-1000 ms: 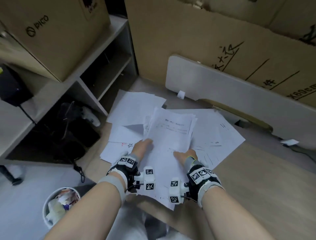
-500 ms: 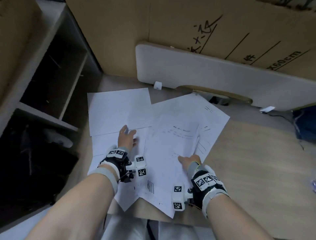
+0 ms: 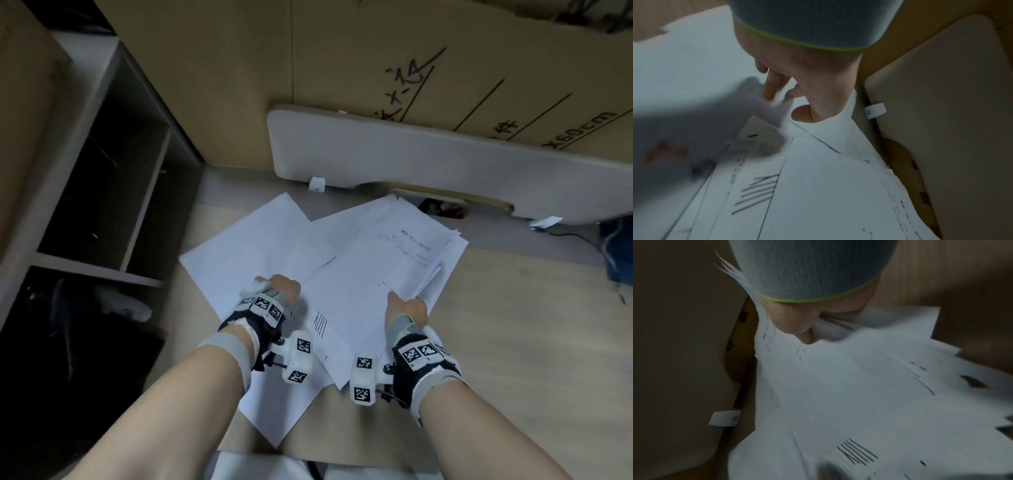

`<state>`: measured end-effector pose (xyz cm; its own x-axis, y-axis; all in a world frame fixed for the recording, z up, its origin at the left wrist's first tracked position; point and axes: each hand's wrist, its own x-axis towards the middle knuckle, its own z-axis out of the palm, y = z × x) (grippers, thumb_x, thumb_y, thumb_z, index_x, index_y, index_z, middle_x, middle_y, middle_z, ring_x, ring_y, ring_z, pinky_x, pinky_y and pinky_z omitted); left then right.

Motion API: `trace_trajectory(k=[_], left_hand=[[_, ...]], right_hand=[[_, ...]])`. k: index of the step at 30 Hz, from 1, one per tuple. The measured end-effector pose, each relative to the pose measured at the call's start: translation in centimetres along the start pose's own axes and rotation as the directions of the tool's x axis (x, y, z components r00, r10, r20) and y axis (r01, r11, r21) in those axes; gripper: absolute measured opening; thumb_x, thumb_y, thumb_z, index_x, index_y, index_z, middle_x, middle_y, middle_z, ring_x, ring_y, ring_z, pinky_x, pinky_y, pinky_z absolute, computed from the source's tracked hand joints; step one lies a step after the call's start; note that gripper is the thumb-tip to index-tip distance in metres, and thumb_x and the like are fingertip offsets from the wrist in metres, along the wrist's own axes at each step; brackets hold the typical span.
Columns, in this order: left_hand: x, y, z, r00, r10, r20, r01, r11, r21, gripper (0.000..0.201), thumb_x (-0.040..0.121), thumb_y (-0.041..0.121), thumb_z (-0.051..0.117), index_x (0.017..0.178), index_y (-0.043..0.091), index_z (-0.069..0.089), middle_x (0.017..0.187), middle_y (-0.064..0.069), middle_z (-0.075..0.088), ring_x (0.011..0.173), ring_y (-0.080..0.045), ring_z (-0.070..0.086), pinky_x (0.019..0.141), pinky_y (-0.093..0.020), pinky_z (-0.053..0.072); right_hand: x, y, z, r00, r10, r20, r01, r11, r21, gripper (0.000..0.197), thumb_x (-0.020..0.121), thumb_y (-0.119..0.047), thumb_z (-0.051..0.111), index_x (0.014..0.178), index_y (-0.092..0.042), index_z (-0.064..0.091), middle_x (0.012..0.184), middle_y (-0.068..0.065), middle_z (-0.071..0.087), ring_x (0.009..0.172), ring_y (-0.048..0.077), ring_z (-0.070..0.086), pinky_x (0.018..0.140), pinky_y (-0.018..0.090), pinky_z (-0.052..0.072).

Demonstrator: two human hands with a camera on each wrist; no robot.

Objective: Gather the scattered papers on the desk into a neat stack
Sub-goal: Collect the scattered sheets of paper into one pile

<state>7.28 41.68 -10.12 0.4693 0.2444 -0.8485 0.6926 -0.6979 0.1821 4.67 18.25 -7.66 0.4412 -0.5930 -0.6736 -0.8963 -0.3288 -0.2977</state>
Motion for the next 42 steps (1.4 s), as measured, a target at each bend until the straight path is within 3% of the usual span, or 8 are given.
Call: trace_trajectory(k=[6, 11, 14, 18, 22, 32, 37, 42], left_hand=[[0.6, -1.4, -1.9, 0.959, -0.054, -0.278, 0.057, 0.998, 0.004, 0.052, 0.090, 0.033, 0.056, 0.136, 0.009, 0.050, 0.142, -0.020, 0.045, 0.130, -0.039, 0.044, 0.107, -0.041, 0.038], [1.6, -3.6, -1.5, 0.971, -0.017, -0.238, 0.038, 0.995, 0.087, 0.058, 0.089, 0.052, 0.045, 0.136, 0.017, 0.046, 0.141, -0.013, 0.042, 0.131, -0.037, 0.043, 0.106, -0.048, 0.038], [0.5, -2.8, -2.4, 0.986, 0.031, -0.161, -0.027, 0.999, 0.022, 0.037, 0.099, 0.012, 0.038, 0.133, 0.005, 0.049, 0.139, -0.019, 0.050, 0.129, -0.038, 0.048, 0.103, -0.044, 0.042], [-1.4, -3.2, -4.2, 0.989, 0.121, -0.087, -0.149, 0.814, -0.561, 0.036, 0.107, 0.020, 0.039, 0.137, 0.005, 0.048, 0.127, -0.011, 0.057, 0.114, -0.030, 0.055, 0.082, -0.030, 0.042], [-1.5, -6.0, -5.7, 0.994, -0.014, -0.111, -0.076, 0.642, -0.763, 0.030, 0.105, 0.036, 0.031, 0.107, 0.013, 0.050, 0.108, -0.006, 0.057, 0.100, -0.022, 0.049, 0.089, -0.034, 0.038], [-0.3, -9.3, -4.9, 0.993, 0.013, -0.116, -0.069, 0.869, -0.489, 0.067, 0.090, 0.044, 0.061, 0.145, 0.012, 0.041, 0.148, -0.004, 0.044, 0.133, -0.029, 0.045, 0.109, -0.041, 0.036], [-0.1, -7.3, -4.9, 0.995, -0.081, 0.061, 0.101, 0.817, -0.568, 0.093, 0.075, 0.056, 0.067, 0.152, 0.027, 0.023, 0.147, -0.006, 0.039, 0.132, -0.036, 0.040, 0.098, -0.053, 0.042], [1.3, -7.7, -2.9, 0.991, -0.097, 0.096, 0.132, 0.860, -0.493, 0.110, 0.043, 0.064, 0.070, 0.138, 0.016, 0.043, 0.131, -0.008, 0.054, 0.113, -0.034, 0.056, 0.099, -0.050, 0.047]], right_hand=[[-0.4, -3.8, -1.4, 0.994, -0.015, -0.106, 0.030, 0.991, 0.134, 0.036, 0.090, -0.030, 0.057, 0.112, -0.002, 0.062, 0.106, 0.016, 0.069, 0.090, 0.033, 0.063, 0.078, 0.033, 0.043], [-0.6, -2.6, -1.3, 0.997, -0.042, -0.063, 0.056, 0.969, 0.242, 0.038, 0.091, -0.033, 0.056, 0.107, 0.001, 0.056, 0.097, 0.016, 0.063, 0.086, 0.035, 0.059, 0.078, 0.037, 0.045], [-1.1, -2.3, -1.3, 0.998, -0.055, -0.012, 0.056, 0.965, 0.258, 0.034, 0.092, -0.033, 0.055, 0.099, 0.000, 0.053, 0.093, 0.016, 0.059, 0.082, 0.032, 0.055, 0.073, 0.034, 0.040], [-2.2, -3.2, -0.3, 0.991, -0.129, 0.039, 0.121, 0.978, 0.170, 0.048, 0.094, -0.038, 0.054, 0.119, 0.003, 0.057, 0.115, 0.019, 0.064, 0.104, 0.038, 0.061, 0.081, 0.036, 0.045], [-3.2, -3.6, 2.6, 0.979, -0.167, 0.114, 0.158, 0.983, 0.089, 0.053, 0.094, -0.040, 0.053, 0.128, 0.001, 0.053, 0.127, 0.019, 0.061, 0.115, 0.037, 0.059, 0.096, 0.041, 0.048], [-4.5, -3.1, 9.9, 0.989, -0.079, 0.122, 0.114, 0.942, -0.314, 0.084, 0.071, -0.034, 0.068, 0.141, -0.009, 0.028, 0.141, 0.013, 0.036, 0.131, 0.036, 0.038, 0.108, 0.048, 0.034], [-2.8, -4.2, 10.5, 0.964, -0.021, 0.266, 0.049, 0.994, -0.099, 0.086, 0.067, -0.030, 0.071, 0.139, -0.007, 0.031, 0.125, 0.010, 0.052, 0.110, 0.032, 0.058, 0.095, 0.043, 0.049], [-2.6, -2.3, 11.0, 0.859, -0.013, 0.511, 0.056, 0.996, -0.069, 0.078, 0.058, -0.038, 0.078, 0.125, -0.022, 0.042, 0.120, 0.000, 0.054, 0.108, 0.025, 0.056, 0.104, 0.038, 0.041]])
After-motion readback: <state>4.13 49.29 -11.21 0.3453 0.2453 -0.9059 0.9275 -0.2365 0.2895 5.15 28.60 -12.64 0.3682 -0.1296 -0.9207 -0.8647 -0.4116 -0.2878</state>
